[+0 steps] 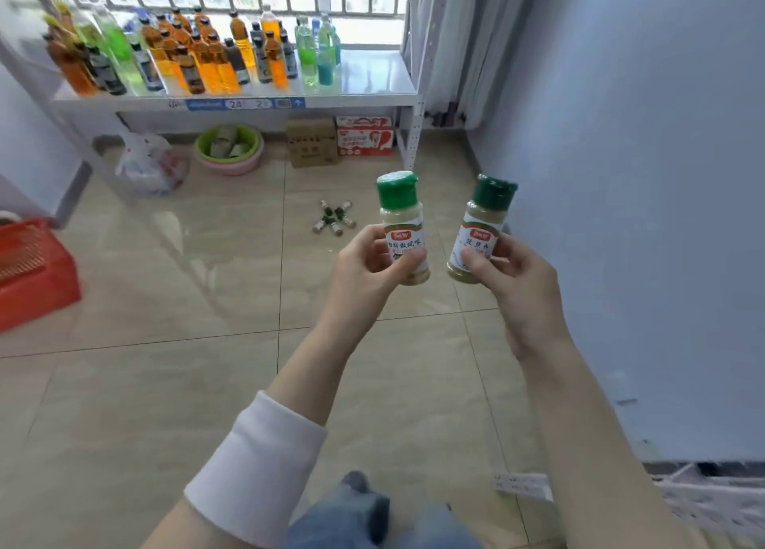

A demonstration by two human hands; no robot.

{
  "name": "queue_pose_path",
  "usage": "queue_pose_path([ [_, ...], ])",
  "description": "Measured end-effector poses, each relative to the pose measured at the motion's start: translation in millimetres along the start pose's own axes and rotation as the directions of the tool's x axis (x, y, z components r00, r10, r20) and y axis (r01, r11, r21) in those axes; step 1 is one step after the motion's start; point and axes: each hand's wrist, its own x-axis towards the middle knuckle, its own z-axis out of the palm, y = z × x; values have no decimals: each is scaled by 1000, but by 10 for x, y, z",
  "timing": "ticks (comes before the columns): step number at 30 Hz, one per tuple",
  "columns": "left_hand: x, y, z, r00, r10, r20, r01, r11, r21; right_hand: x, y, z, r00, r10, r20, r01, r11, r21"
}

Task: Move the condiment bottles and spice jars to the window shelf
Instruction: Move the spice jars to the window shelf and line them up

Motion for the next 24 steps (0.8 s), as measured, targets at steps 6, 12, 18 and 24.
queue_pose_path([
  [6,648,-213,-420,996,-54,-71,53,998,-20,705,146,569,993,78,94,-77,997,-6],
  [12,1719,-305,-486,992,-61,-112,55,997,-53,1720,209,847,991,102,90,-101,995,-13],
  [18,3140,-198,-408,992,-54,-116,53,998,-17,3075,82,1043,993,84,85,-86,996,26],
  [24,4401,8,-535,987,-32,-159,28,999,-26,4383,-211,1452,989,35,146,-39,999,22],
])
